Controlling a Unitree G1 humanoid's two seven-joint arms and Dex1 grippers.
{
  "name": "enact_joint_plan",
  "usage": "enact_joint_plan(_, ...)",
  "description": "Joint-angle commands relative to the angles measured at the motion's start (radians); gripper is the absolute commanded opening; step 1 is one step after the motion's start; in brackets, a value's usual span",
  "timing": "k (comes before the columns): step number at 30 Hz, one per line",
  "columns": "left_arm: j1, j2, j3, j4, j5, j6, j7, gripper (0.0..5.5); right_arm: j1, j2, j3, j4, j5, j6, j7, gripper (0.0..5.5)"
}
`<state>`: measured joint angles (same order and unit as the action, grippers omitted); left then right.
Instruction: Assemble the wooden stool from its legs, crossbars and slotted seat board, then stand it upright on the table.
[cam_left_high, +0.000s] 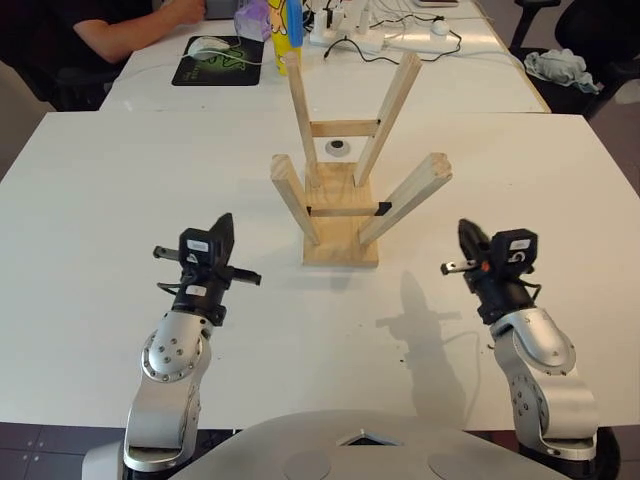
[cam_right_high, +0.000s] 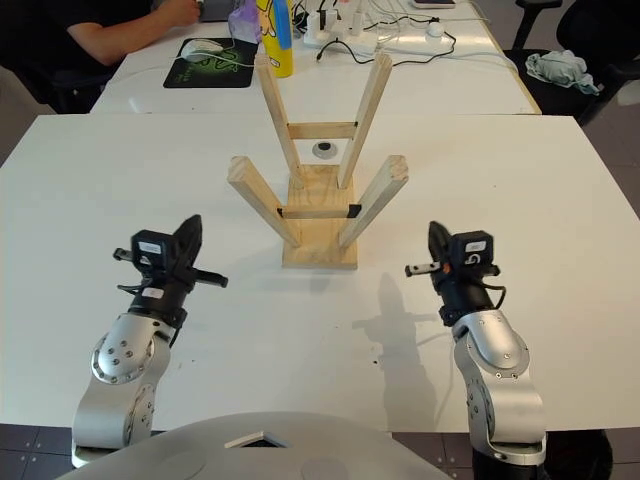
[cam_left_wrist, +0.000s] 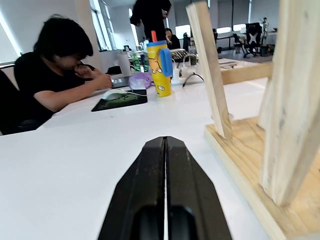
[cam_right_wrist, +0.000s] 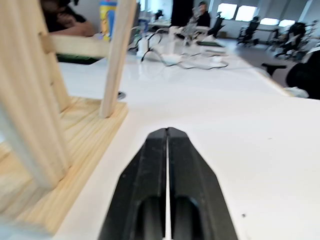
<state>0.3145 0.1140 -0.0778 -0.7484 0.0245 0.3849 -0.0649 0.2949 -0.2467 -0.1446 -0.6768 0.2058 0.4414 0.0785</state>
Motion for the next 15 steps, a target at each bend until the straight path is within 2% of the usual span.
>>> enact_joint_plan(1,-0.104,-0.016,-0.005,-0.023,0.048,0.029,0.042,0.02,-0.083,0.047,-0.001,-0.043,-0.013,0.067,-0.073,0.0)
enact_joint_plan(11,-0.152,-0.029,-0.019,0.003,0.105,0.042,0.067,0.02,-0.233,0.078,-0.039,0.004,0.012,0.122,-0.102,0.0)
enact_joint_plan(13,-0.173,-0.017,-0.077,0.029,0.098,0.039,0.025,0.02,-0.247,0.087,0.044,0.0,0.071,0.127,-0.021,0.0)
enact_joint_plan(15,-0.198,0.022,-0.2,0.07,0.139,0.05,-0.036,0.02,-0.24,0.027,0.205,-0.022,0.079,0.15,0.095,0.0)
